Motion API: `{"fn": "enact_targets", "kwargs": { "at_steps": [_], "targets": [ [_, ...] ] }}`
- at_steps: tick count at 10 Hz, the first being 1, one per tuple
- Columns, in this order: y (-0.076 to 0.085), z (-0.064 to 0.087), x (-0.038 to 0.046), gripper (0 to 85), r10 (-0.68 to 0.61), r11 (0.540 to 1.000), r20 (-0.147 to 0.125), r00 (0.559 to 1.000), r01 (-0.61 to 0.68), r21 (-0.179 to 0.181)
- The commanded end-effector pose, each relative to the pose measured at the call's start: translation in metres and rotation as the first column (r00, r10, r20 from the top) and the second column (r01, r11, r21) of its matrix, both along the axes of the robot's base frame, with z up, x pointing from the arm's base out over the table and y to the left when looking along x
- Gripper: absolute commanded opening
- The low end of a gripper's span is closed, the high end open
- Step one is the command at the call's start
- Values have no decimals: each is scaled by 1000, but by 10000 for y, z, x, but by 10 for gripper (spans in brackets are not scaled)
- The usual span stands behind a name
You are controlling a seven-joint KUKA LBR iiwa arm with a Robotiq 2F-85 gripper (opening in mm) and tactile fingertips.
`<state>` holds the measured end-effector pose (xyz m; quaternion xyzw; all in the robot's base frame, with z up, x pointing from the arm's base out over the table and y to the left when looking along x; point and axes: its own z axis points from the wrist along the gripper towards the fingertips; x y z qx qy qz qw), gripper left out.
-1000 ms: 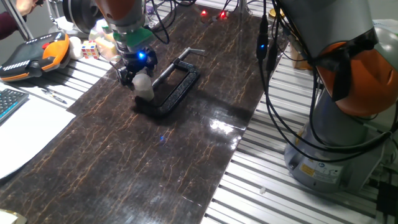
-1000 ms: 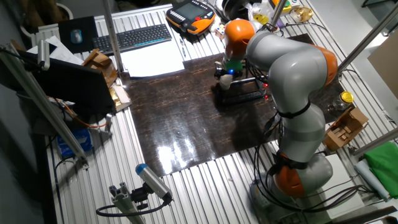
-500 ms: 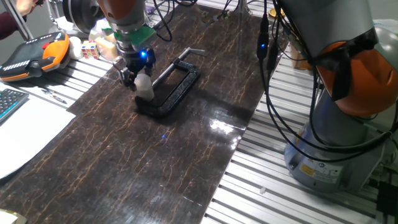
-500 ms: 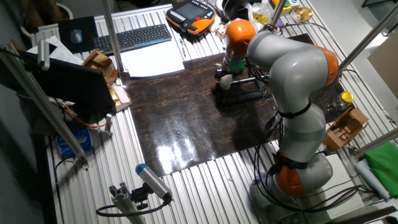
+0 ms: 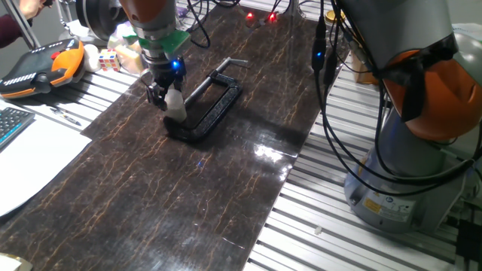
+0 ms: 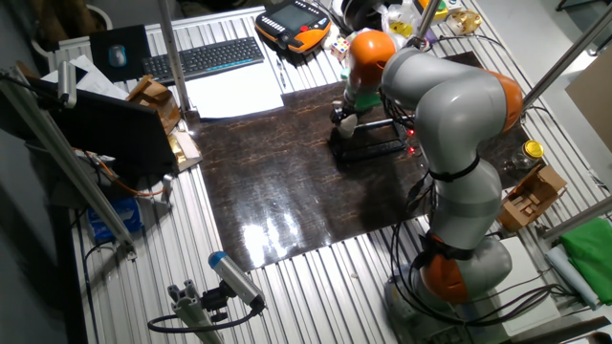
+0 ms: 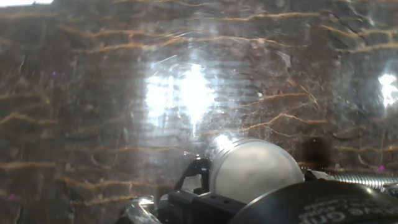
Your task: Screw the lid onto the jar
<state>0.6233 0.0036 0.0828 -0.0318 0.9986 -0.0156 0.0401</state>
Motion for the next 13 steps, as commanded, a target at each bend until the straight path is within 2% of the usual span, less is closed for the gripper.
{"fn": "enact_targets", "kwargs": {
  "at_steps": [1, 13],
  "targets": [
    [-4, 0, 2, 807, 348, 937, 0, 937, -348, 0],
    [-15, -7, 16, 783, 329, 944, -13, 944, -329, 4]
  ]
}}
